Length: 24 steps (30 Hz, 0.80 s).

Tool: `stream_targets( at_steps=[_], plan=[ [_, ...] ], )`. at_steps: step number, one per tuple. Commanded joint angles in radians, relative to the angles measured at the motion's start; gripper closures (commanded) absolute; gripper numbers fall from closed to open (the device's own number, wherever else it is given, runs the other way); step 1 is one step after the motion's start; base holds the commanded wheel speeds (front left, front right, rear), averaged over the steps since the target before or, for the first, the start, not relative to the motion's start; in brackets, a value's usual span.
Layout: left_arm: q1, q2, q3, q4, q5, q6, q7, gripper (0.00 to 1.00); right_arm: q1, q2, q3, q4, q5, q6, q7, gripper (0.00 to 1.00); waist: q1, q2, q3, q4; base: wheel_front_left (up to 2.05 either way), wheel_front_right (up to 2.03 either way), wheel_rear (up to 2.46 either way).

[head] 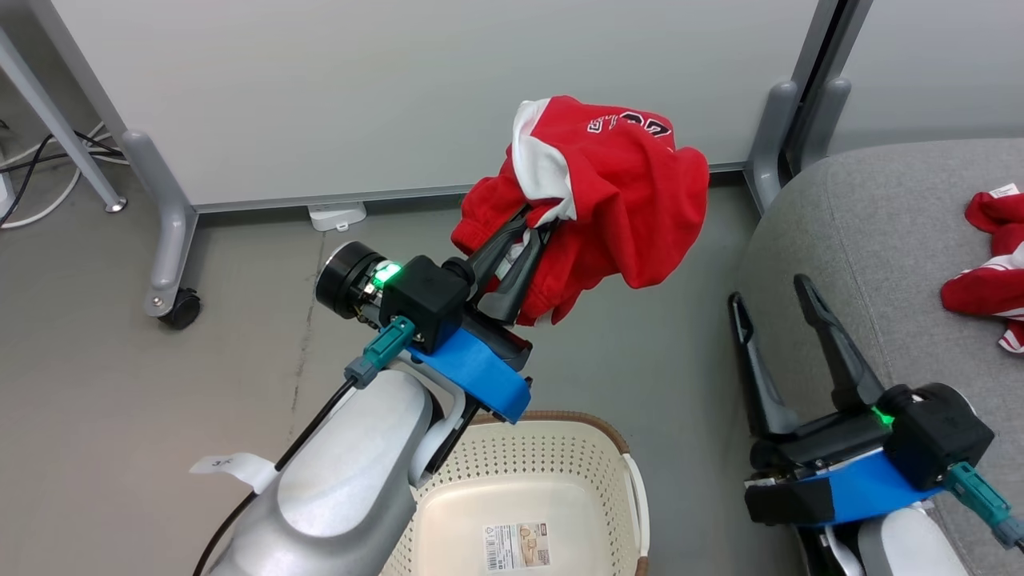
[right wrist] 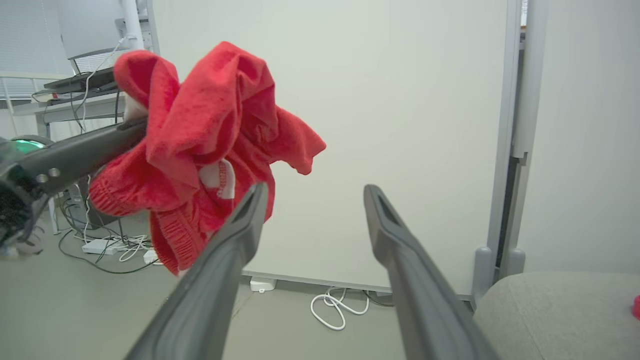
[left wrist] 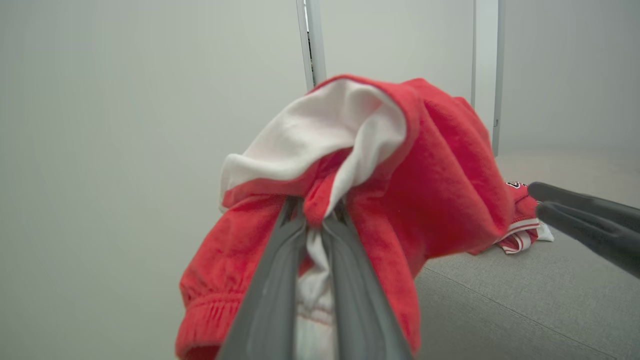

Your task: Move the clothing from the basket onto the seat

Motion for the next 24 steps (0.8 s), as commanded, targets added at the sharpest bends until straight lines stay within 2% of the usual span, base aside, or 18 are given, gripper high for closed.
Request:
stream_targets(
  at_steps=[1,7,15,24],
  plan=[
    [0.009,-0.002,0.007,0.001,0.005,-0.001,-0.005,1.00,-0.010,-0.009,0.014,-0.012,0.009,0.001,-0.004,0.00,0.0000,-0.0001,0.003,-0.001,0.00,0.00,0.00],
    [0.007,-0.008,0.007,0.009,0.015,-0.007,-0.005,1.00,-0.060,-0.046,0.105,-0.049,0.047,0.001,-0.004,0.00,0.0000,-0.0001,0.014,-0.006,0.00,0.00,0.00],
    [-0.004,-0.025,-0.011,0.006,0.030,-0.011,-0.005,1.00,-0.141,-0.085,0.177,0.000,0.102,0.001,-0.004,0.00,0.0000,-0.0001,0.028,0.003,0.00,0.00,0.00],
    [-0.009,-0.040,-0.044,0.002,0.034,-0.017,-0.005,1.00,-0.218,-0.068,0.222,0.096,0.146,0.001,-0.004,0.00,0.0000,-0.0001,0.040,0.021,0.00,0.00,0.00]
  ],
)
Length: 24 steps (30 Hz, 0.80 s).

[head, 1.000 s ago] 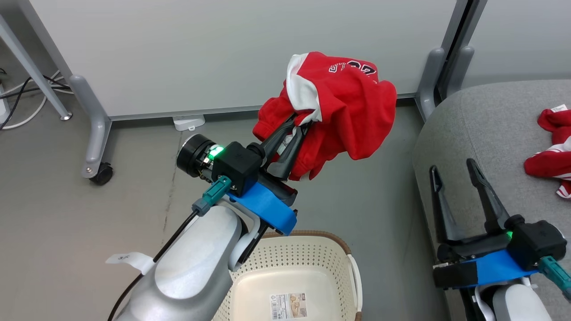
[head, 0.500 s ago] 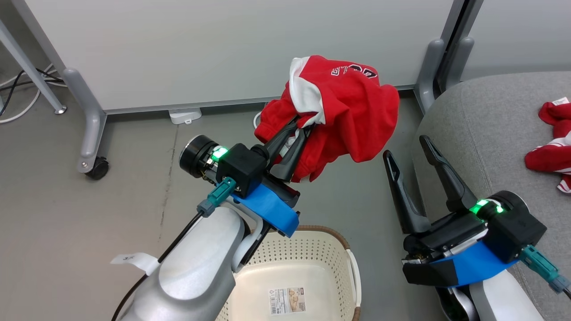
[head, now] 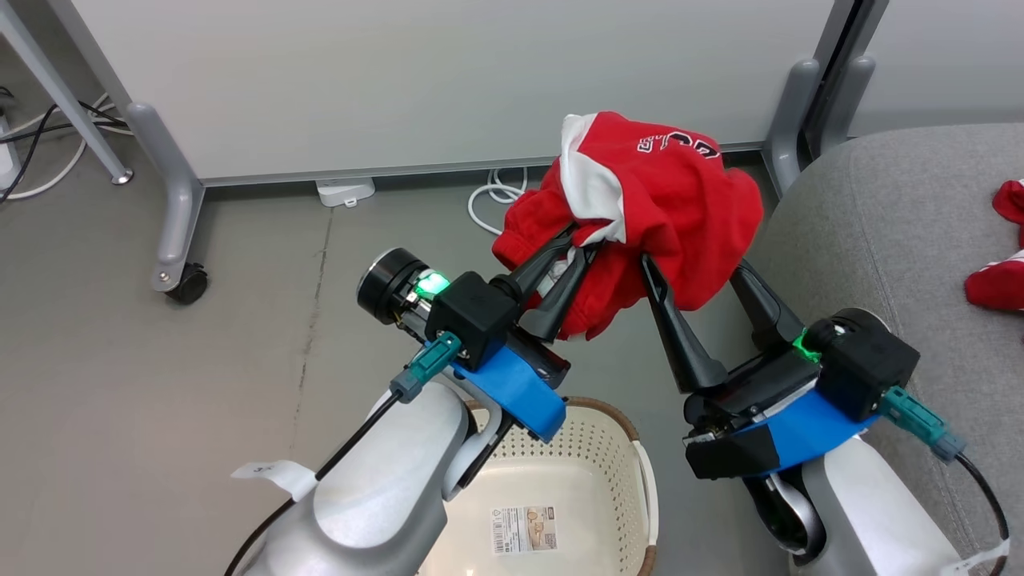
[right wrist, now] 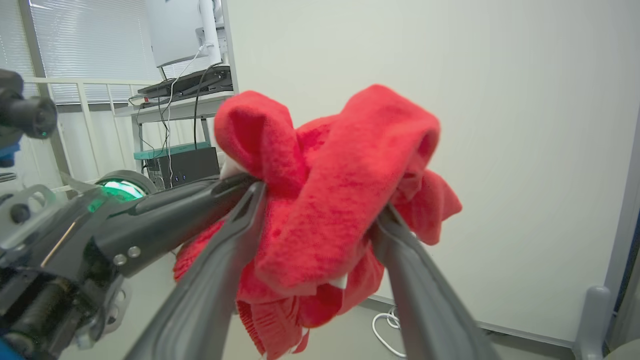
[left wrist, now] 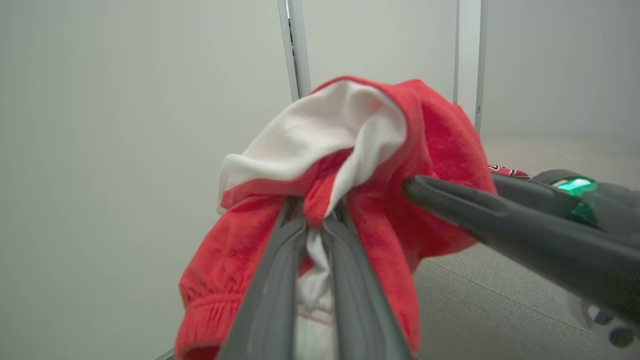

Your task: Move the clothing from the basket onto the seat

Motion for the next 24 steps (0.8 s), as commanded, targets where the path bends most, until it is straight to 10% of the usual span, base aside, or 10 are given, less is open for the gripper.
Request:
stream_targets(
  at_steps=[1,7,8,10,24],
  plan=[
    [-0.009,-0.003,-0.010,-0.005,0.003,-0.005,-0.005,1.00,-0.029,0.012,-0.003,0.028,0.014,0.000,-0.004,0.00,0.0000,0.0000,0.003,0.005,0.00,0.00,0.00],
    [-0.011,-0.008,-0.029,-0.005,-0.001,-0.007,-0.005,1.00,-0.051,0.041,-0.018,0.062,0.025,0.000,-0.004,0.00,0.0000,0.0000,0.009,0.013,0.00,0.00,0.00],
    [-0.012,-0.009,-0.032,-0.004,-0.002,-0.007,-0.005,1.00,-0.053,0.044,-0.016,0.068,0.025,0.000,-0.004,0.17,0.0000,0.0000,0.010,0.014,0.00,0.00,0.00],
    [-0.012,-0.010,-0.039,-0.003,-0.005,-0.007,-0.005,1.00,-0.057,0.047,-0.013,0.078,0.027,0.000,-0.004,1.00,0.0000,0.0000,0.010,0.016,0.00,0.00,0.00],
    [-0.025,-0.012,-0.045,0.007,-0.003,-0.007,-0.005,1.00,-0.057,0.042,-0.036,0.087,0.026,0.000,-0.004,1.00,0.0000,0.0000,0.013,0.007,0.00,0.00,0.00]
  ],
)
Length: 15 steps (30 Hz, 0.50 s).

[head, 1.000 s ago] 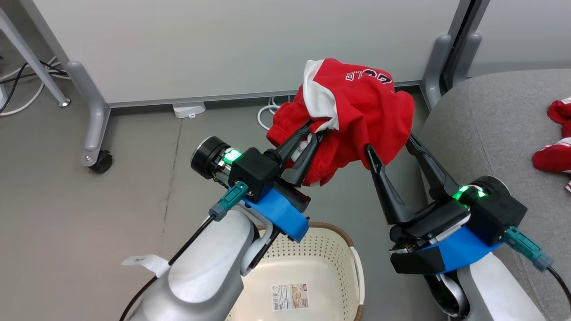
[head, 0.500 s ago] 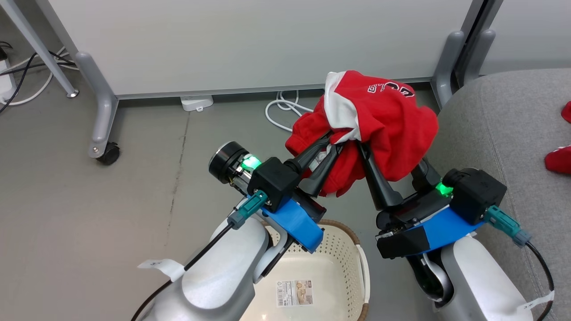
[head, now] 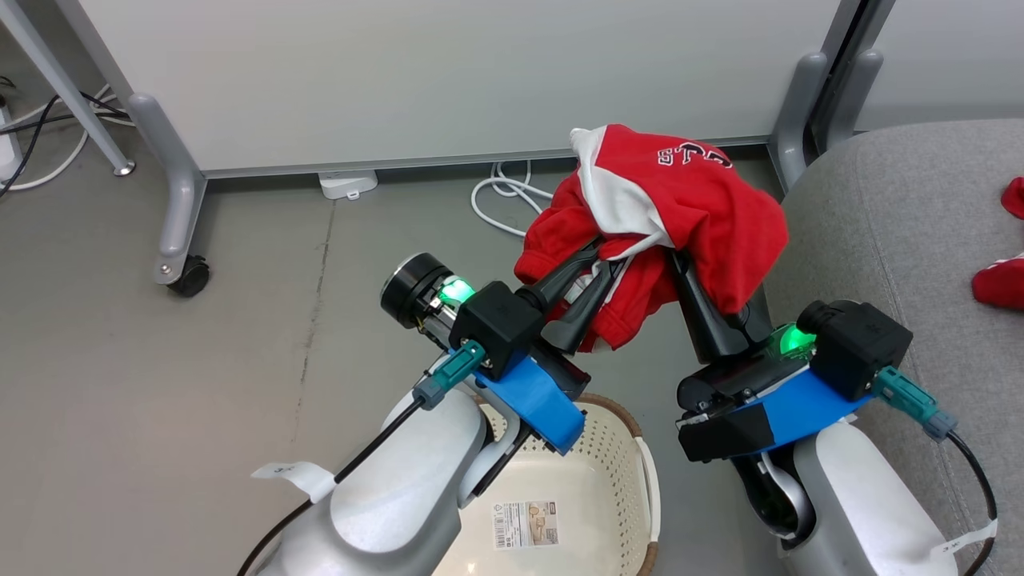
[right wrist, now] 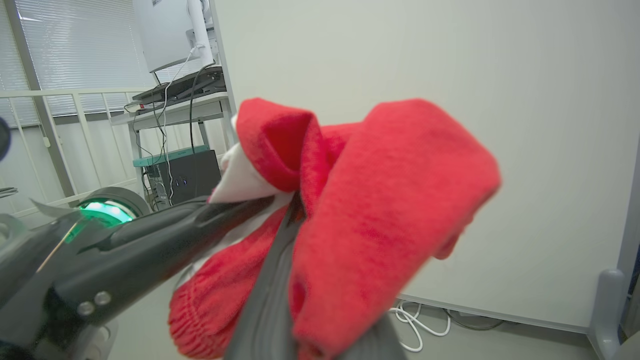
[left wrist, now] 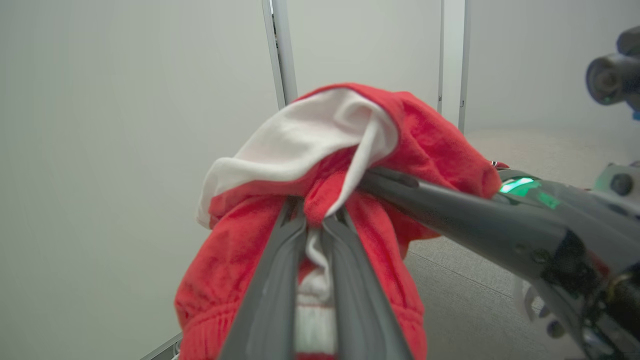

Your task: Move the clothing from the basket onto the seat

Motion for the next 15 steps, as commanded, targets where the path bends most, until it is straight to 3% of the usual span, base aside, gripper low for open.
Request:
stream_targets(
  at_steps=[1,13,14,15],
  plan=[
    [-0.019,0.001,0.001,0.002,0.004,-0.002,-0.005,1.00,-0.014,-0.006,-0.009,0.003,0.001,0.000,-0.004,1.00,0.0000,0.0000,0.001,-0.001,0.00,0.00,0.00],
    [-0.017,0.001,0.002,0.006,-0.015,-0.002,-0.005,1.00,-0.017,-0.005,-0.017,0.001,-0.004,0.000,-0.004,1.00,0.0000,0.0000,0.005,0.001,0.00,0.00,0.00],
    [-0.017,0.001,0.007,0.002,-0.015,-0.002,-0.005,0.65,-0.016,-0.005,-0.018,0.001,-0.004,0.000,-0.004,1.00,0.0000,0.0000,0.005,0.001,0.00,0.00,0.00],
    [-0.016,0.001,0.004,0.004,-0.016,-0.002,-0.005,0.00,-0.016,-0.004,-0.019,0.001,-0.005,0.000,-0.004,1.00,0.0000,0.0000,0.004,0.001,0.00,0.00,0.00]
  ],
)
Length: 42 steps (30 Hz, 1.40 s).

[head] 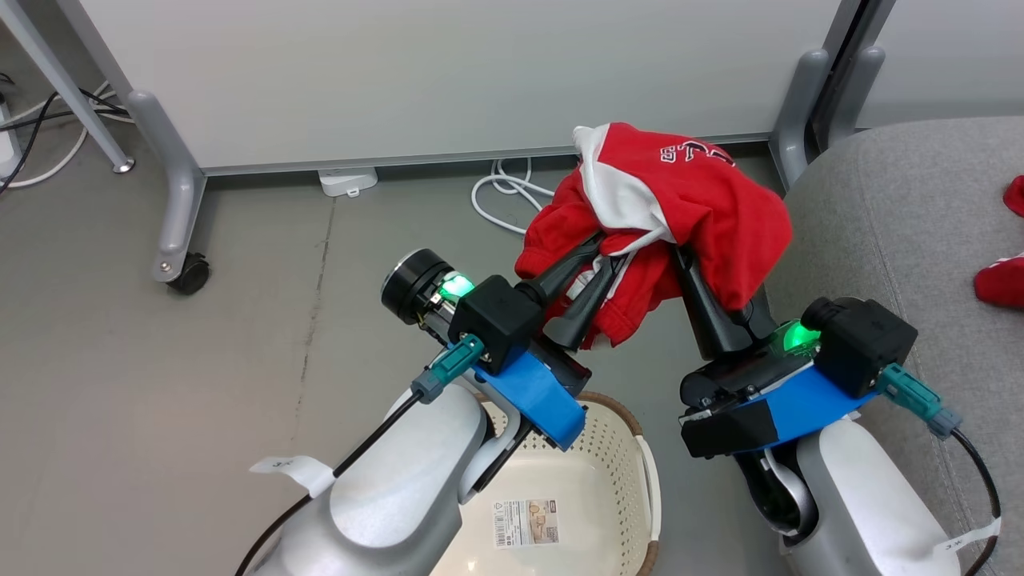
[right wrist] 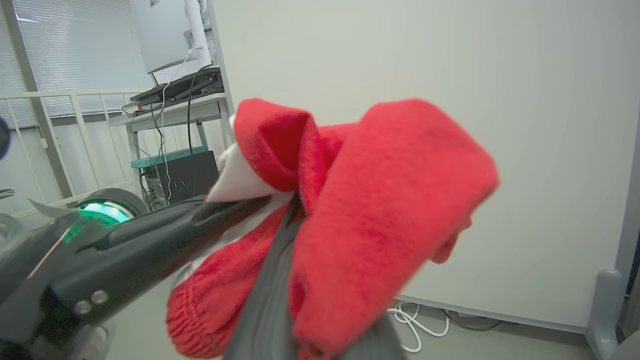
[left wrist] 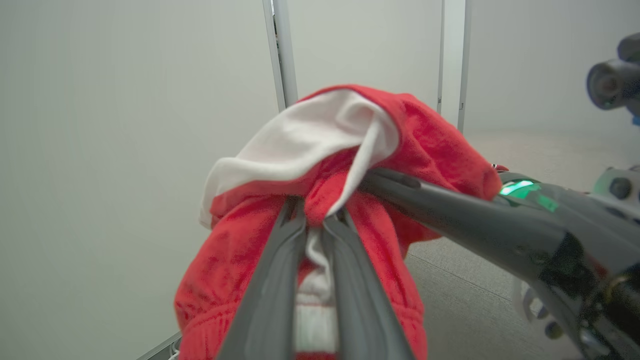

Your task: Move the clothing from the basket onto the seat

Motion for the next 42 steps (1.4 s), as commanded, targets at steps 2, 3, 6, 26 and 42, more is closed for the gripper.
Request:
stream_targets(
  at_steps=[2,3,6,26,42],
  plan=[
    [-0.007,0.002,0.002,0.003,-0.002,-0.001,-0.005,0.00,-0.011,-0.004,-0.010,0.001,-0.004,0.000,-0.004,1.00,-0.0001,-0.0001,-0.001,0.001,0.00,0.00,0.00],
    [-0.008,0.002,0.001,0.003,0.000,-0.001,-0.005,0.00,-0.010,-0.003,-0.009,0.001,-0.005,0.000,-0.004,1.00,-0.0001,-0.0001,-0.002,0.001,0.00,0.00,0.00],
    [-0.009,0.001,0.004,-0.003,0.005,-0.001,-0.005,0.00,-0.007,-0.004,-0.014,0.001,-0.008,0.000,-0.004,1.00,-0.0001,-0.0001,-0.003,0.002,0.00,0.00,0.00],
    [0.002,0.004,0.024,0.000,0.044,-0.001,-0.005,0.00,0.003,-0.013,-0.074,-0.013,-0.031,0.000,-0.004,1.00,-0.0001,-0.0001,0.033,-0.086,0.00,0.00,0.00],
    [-0.037,0.014,-0.027,0.029,0.043,-0.001,-0.004,0.00,0.035,-0.018,-0.167,-0.035,-0.045,0.000,-0.004,1.00,-0.0001,-0.0001,0.087,-0.249,0.00,0.00,0.00]
  ],
)
